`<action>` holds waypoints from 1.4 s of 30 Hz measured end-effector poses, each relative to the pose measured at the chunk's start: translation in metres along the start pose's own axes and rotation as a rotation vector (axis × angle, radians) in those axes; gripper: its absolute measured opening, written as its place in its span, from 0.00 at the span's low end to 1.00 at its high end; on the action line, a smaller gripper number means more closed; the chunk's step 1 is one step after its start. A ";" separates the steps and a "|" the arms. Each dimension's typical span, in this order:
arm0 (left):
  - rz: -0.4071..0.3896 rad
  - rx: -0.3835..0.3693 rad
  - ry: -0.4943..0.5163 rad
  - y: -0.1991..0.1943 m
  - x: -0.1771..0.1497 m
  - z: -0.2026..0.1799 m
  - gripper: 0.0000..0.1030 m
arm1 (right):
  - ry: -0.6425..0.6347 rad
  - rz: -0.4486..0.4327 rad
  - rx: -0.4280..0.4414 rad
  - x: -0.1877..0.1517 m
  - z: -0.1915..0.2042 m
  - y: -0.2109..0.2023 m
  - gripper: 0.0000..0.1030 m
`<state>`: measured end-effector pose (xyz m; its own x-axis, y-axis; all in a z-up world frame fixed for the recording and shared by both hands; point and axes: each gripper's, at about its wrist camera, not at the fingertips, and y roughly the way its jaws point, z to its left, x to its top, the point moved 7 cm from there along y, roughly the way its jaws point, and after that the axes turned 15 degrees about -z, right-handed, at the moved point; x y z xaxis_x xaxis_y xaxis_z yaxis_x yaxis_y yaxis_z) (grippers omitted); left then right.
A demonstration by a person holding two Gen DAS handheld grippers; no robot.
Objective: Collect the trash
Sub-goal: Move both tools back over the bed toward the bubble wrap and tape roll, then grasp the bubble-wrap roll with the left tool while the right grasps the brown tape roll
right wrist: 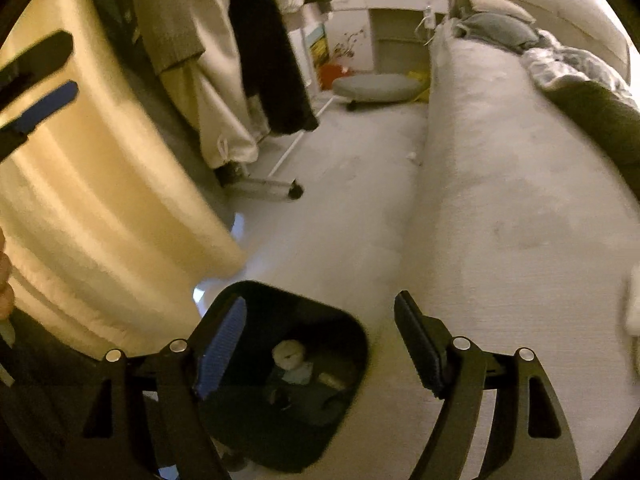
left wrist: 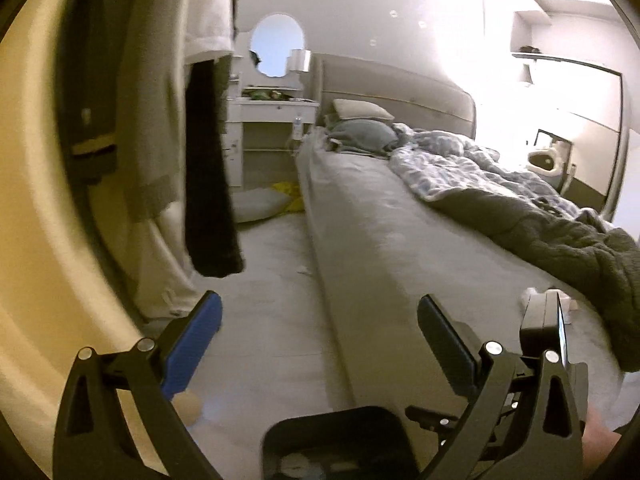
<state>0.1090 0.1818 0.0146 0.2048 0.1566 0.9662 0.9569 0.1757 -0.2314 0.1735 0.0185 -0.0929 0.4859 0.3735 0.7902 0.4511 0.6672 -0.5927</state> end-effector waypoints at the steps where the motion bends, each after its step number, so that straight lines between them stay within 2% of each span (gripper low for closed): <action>1: 0.003 -0.011 -0.005 0.002 -0.001 -0.006 0.97 | -0.003 -0.012 -0.008 0.003 -0.003 -0.005 0.75; 5: 0.015 -0.049 0.004 0.016 -0.003 -0.030 0.97 | -0.045 -0.068 -0.066 0.012 -0.026 -0.027 0.76; 7: 0.019 -0.064 0.031 0.023 -0.004 -0.044 0.97 | -0.049 -0.086 -0.107 0.013 -0.044 -0.037 0.81; 13: 0.058 -0.147 0.028 0.050 -0.013 -0.090 0.97 | 0.041 -0.143 -0.187 0.019 -0.099 -0.068 0.81; 18: 0.061 -0.214 0.069 0.064 -0.016 -0.132 0.97 | 0.077 -0.182 -0.254 0.025 -0.135 -0.096 0.81; 23: 0.070 -0.235 0.080 0.078 -0.021 -0.159 0.97 | 0.117 -0.220 -0.301 0.029 -0.161 -0.119 0.81; 26: 0.093 -0.240 0.071 0.089 -0.027 -0.170 0.97 | 0.113 -0.223 -0.350 0.024 -0.181 -0.129 0.81; 31: 0.130 -0.285 0.070 0.100 -0.037 -0.197 0.97 | 0.184 -0.229 -0.394 0.009 -0.219 -0.150 0.81; 35: 0.160 -0.326 0.080 0.105 -0.048 -0.222 0.96 | 0.190 -0.226 -0.442 -0.001 -0.240 -0.164 0.81; 42: 0.223 -0.367 0.120 0.117 -0.079 -0.268 0.95 | 0.217 -0.185 -0.491 -0.031 -0.274 -0.177 0.81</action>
<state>0.2603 -0.0706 -0.0588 0.4164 0.0333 0.9086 0.8917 -0.2101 -0.4009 0.2839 -0.2882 -0.0555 0.4848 0.1036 0.8685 0.8135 0.3113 -0.4912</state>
